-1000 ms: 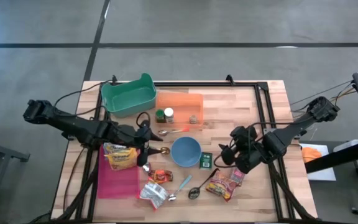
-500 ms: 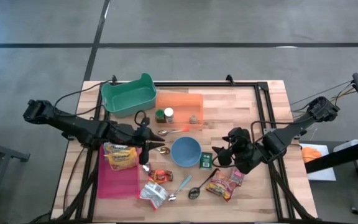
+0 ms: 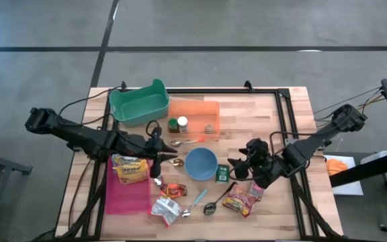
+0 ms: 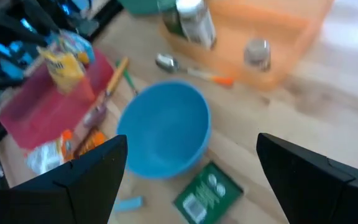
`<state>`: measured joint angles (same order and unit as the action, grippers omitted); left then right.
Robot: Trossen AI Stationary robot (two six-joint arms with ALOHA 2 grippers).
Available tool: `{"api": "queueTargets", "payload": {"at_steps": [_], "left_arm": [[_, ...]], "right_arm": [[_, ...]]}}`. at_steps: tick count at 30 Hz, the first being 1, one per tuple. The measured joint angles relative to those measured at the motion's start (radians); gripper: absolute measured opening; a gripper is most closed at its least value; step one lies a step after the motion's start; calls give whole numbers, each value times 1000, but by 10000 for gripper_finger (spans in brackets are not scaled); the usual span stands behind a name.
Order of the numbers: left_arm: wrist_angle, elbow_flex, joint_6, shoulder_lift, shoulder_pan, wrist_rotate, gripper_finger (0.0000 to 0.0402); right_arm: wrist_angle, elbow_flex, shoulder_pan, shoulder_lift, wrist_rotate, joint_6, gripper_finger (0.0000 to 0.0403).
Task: Pick & Place Food Item
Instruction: Put the red noodle pack into the pink bin
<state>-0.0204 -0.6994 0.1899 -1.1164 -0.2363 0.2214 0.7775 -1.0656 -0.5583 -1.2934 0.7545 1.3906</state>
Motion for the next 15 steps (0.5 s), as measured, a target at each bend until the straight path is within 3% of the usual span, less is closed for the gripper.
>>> {"api": "queueTargets", "payload": {"at_steps": [10, 15], "left_arm": [[-6, 2, 0, 0, 0, 0, 202], [-12, 2, 1, 0, 0, -4, 241]], "right_arm": [[-3, 69, -1, 0, -223, 189, 354], [-5, 113, -32, -22, -351, 338, 354]]}}
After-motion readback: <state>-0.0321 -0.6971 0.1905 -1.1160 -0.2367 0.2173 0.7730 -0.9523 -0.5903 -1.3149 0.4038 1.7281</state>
